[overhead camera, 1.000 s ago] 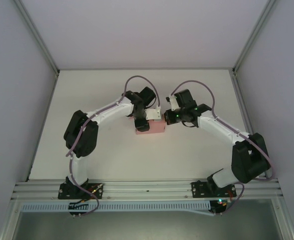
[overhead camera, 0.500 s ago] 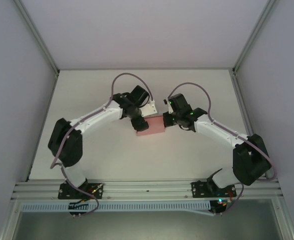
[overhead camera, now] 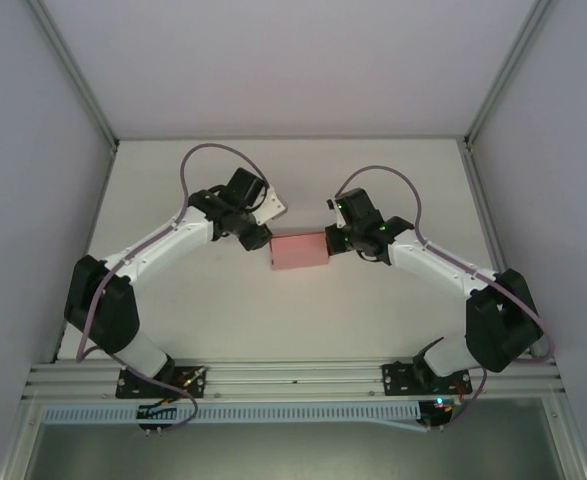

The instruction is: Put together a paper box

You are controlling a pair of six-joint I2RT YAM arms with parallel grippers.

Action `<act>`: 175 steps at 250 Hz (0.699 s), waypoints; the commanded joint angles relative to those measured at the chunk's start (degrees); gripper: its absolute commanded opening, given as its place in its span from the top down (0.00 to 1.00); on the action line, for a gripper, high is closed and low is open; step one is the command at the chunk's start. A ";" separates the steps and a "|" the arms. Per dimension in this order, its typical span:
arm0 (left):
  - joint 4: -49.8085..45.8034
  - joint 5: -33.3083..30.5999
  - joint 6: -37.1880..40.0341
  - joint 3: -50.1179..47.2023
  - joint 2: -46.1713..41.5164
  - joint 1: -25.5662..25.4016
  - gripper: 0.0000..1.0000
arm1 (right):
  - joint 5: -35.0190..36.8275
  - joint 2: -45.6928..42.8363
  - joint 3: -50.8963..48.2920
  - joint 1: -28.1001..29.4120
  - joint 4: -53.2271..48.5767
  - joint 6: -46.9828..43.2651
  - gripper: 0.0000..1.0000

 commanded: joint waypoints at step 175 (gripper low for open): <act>-0.29 7.97 -8.75 3.29 2.62 -2.93 0.98 | 4.28 2.13 1.65 2.38 -9.65 2.48 1.00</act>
